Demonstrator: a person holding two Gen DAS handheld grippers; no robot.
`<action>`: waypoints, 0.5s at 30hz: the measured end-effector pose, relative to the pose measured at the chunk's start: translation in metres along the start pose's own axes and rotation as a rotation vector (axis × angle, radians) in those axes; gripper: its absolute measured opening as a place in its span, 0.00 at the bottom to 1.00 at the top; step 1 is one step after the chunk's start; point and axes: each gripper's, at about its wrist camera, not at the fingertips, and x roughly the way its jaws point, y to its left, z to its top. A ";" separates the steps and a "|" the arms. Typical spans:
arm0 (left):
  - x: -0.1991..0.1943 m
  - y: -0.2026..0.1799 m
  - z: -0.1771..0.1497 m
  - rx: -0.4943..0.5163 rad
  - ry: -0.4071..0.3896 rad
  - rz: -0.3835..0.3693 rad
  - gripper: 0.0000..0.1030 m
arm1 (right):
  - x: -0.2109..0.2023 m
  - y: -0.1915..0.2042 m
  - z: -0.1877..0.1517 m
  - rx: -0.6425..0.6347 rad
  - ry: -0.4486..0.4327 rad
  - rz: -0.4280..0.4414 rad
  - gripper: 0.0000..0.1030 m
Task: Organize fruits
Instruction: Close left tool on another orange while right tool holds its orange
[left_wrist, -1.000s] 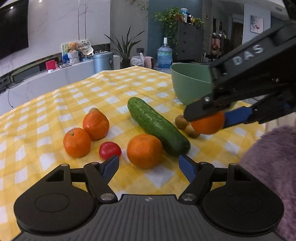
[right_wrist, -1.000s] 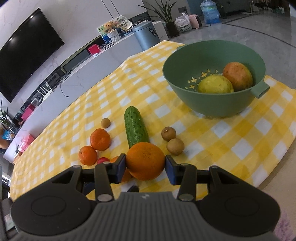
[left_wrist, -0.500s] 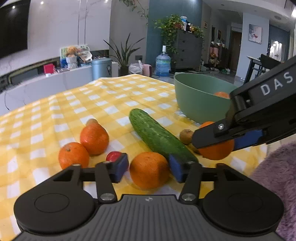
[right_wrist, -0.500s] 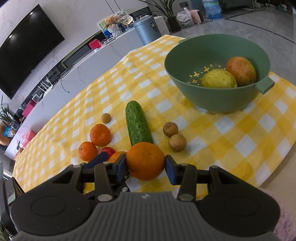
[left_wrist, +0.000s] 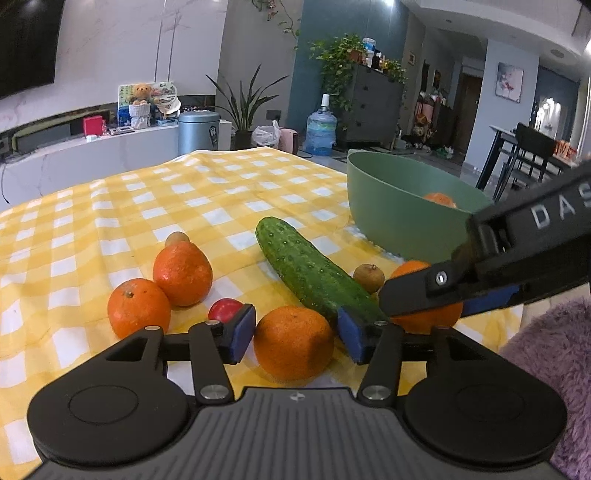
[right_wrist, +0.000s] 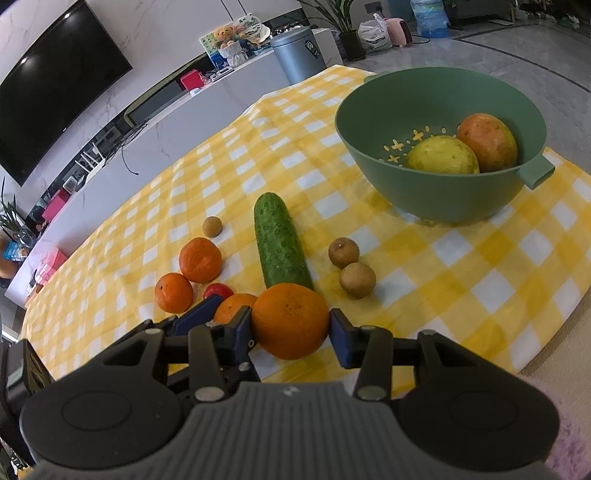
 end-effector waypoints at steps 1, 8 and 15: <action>0.001 0.001 0.000 -0.008 -0.001 -0.008 0.60 | 0.000 0.000 0.000 0.000 0.001 0.000 0.41; -0.003 0.011 0.001 -0.084 0.008 -0.042 0.46 | 0.000 0.001 0.000 0.001 0.001 -0.002 0.41; -0.013 0.007 0.000 -0.090 0.007 -0.065 0.45 | 0.000 0.001 0.000 0.002 -0.004 0.002 0.41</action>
